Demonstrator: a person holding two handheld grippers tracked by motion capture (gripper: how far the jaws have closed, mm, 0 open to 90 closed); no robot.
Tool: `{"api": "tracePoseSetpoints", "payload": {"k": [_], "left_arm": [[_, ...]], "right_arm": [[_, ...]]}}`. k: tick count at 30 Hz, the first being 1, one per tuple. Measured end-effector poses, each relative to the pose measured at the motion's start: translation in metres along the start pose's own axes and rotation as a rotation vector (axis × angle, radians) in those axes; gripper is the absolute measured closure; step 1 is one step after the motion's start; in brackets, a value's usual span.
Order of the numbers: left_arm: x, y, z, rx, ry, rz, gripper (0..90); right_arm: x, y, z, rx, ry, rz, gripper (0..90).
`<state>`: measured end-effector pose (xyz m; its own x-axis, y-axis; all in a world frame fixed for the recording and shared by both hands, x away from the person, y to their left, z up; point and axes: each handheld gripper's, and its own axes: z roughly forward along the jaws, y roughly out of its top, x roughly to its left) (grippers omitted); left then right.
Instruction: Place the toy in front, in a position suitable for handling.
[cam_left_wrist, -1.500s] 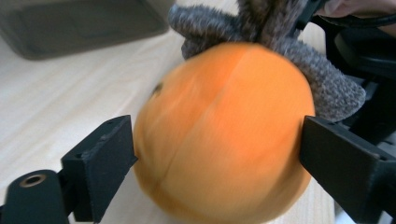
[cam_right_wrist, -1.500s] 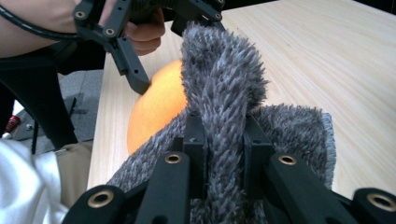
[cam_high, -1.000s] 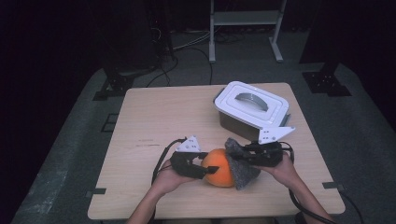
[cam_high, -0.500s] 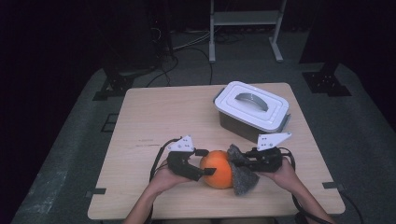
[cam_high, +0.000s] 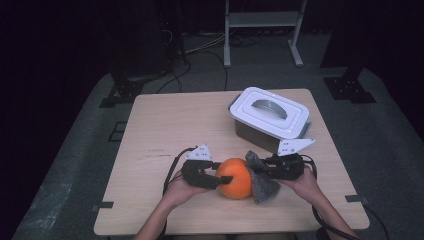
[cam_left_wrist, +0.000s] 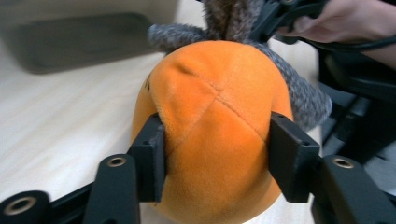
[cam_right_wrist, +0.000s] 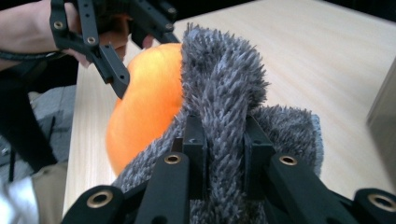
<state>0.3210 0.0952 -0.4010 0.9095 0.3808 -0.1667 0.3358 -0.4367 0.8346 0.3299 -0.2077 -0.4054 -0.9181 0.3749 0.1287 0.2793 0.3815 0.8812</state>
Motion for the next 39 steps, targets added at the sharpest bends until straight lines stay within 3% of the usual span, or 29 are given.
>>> {"api": "tracePoseSetpoints", "payload": {"k": [1, 3, 6, 8, 9, 13, 16, 20, 23, 27, 30, 34, 39], "left_arm": [[-0.001, 0.002, -0.003, 0.01, 0.032, 0.004, 46.1], [-0.001, 0.005, -0.006, 0.027, 0.058, -0.007, 46.5], [-0.003, 0.005, -0.006, 0.033, 0.055, -0.018, 46.5], [-0.004, 0.007, -0.008, 0.037, 0.034, -0.02, 46.4], [-0.004, 0.006, -0.009, 0.045, 0.035, -0.02, 46.4], [-0.001, 0.0, -0.008, 0.04, 0.001, -0.004, 43.2], [0.003, -0.002, -0.006, -0.003, -0.042, 0.014, 30.1], [0.011, -0.006, 0.0, -0.034, -0.043, 0.033, 11.5], [0.019, -0.012, 0.009, -0.036, -0.106, 0.015, 7.7], [0.022, -0.016, 0.015, -0.024, -0.165, 0.003, 7.6], [0.021, -0.019, 0.013, -0.015, -0.168, 0.026, 17.3], [0.011, -0.014, 0.007, 0.015, -0.11, 0.038, 33.5], [-0.002, -0.002, 0.002, 0.085, -0.044, 0.018, 38.4]], "right_arm": [[0.001, 0.005, 0.0, -0.011, -0.006, -0.003, 75.3], [0.005, 0.017, 0.001, -0.057, 0.018, -0.009, 75.5], [0.018, 0.038, 0.009, -0.087, 0.039, -0.065, 75.4], [0.024, 0.045, 0.02, -0.058, 0.027, -0.112, 75.3], [0.025, 0.045, 0.025, -0.034, 0.019, -0.123, 75.3], [0.015, 0.031, 0.029, -0.042, 0.05, -0.087, 75.2], [0.01, 0.022, 0.027, -0.041, 0.057, -0.068, 75.2], [0.006, 0.014, 0.02, -0.044, 0.062, -0.053, 75.2], [0.003, 0.01, 0.018, -0.049, 0.079, -0.048, 75.2], [0.0, 0.008, 0.018, -0.05, 0.102, -0.049, 75.2], [-0.003, 0.008, 0.019, -0.051, 0.1, -0.052, 75.2], [-0.003, 0.011, 0.021, -0.047, 0.086, -0.059, 75.1], [-0.003, 0.016, 0.025, -0.052, 0.057, -0.065, 74.7]]}}
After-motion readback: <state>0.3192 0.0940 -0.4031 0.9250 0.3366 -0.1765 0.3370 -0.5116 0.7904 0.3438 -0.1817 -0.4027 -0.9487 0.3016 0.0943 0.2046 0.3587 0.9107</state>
